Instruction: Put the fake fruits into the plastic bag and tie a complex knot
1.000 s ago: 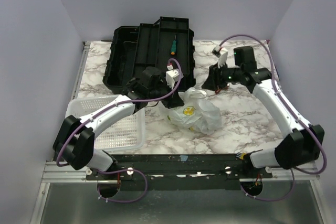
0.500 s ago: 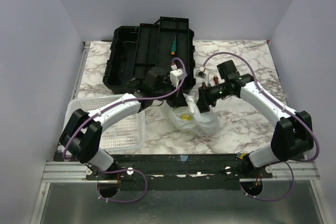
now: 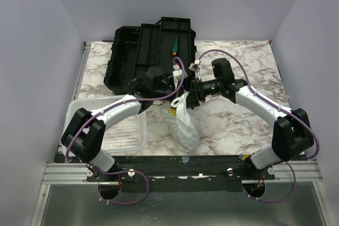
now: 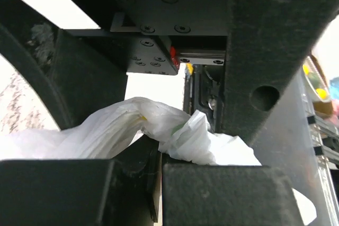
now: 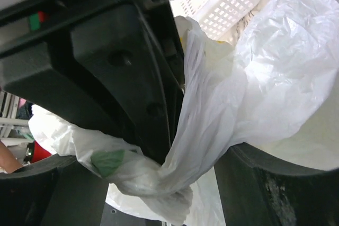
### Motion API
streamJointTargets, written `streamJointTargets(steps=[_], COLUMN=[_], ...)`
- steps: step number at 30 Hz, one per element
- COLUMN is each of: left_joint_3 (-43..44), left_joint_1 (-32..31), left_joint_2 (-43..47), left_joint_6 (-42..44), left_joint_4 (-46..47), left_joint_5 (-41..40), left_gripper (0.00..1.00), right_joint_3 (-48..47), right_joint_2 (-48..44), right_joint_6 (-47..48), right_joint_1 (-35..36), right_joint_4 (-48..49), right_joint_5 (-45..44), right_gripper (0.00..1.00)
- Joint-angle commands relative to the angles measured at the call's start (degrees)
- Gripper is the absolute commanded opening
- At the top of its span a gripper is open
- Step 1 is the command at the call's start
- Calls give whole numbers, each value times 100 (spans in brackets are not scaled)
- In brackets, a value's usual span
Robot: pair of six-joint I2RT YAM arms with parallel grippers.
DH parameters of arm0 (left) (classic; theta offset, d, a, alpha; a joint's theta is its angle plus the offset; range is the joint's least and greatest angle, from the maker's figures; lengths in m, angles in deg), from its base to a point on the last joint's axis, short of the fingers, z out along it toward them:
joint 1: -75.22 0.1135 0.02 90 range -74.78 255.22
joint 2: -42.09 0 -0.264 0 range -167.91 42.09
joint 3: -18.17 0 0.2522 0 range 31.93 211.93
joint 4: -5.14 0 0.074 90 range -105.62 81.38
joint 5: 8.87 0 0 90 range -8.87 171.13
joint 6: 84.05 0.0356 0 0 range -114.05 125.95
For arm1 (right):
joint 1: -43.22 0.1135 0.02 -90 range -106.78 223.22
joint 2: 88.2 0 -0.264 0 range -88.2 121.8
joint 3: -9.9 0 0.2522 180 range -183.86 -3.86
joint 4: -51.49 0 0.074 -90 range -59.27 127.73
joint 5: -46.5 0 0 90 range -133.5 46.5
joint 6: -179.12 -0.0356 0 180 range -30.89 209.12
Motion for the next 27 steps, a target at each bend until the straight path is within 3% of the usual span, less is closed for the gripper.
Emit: streamJointTargets(steps=[1, 6, 13, 16, 18, 20, 21, 23, 27], left_joint_3=[-64, -41, -56, -47, -39, -47, -47, -14, 47], left_joint_1=[-53, 107, 247, 247, 247, 250, 248, 249, 232], left_joint_2=[-373, -386, -313, -322, -322, -338, -352, -365, -394], left_joint_6=[-485, -456, -133, -139, -144, -210, -262, -327, -444], left_joint_4=[657, 487, 185, 202, 213, 258, 302, 317, 303], left_joint_5=[1162, 1006, 984, 1000, 1003, 1038, 1070, 1103, 1071], left_gripper=[0, 0, 0, 0, 0, 0, 0, 0, 0], right_joint_3=[214, 119, -280, -410, -405, -296, -154, 190, 657], right_joint_2=[-185, -644, -1038, -1028, -1064, -1216, -1379, -1792, -2263], right_joint_6=[-585, 678, 2314, 3024, 3445, 3450, 3132, 2486, 2164], right_joint_1=[60, -31, -892, -1258, -1346, -1349, -1337, -1208, -681], right_joint_4=[1094, -726, -2989, -3719, -3954, -3698, -3325, -2203, -1139], right_joint_5=[81, -175, -324, -535, -618, -574, -591, -866, -1668], right_gripper=[73, 76, 86, 79, 62, 45, 42, 39, 37])
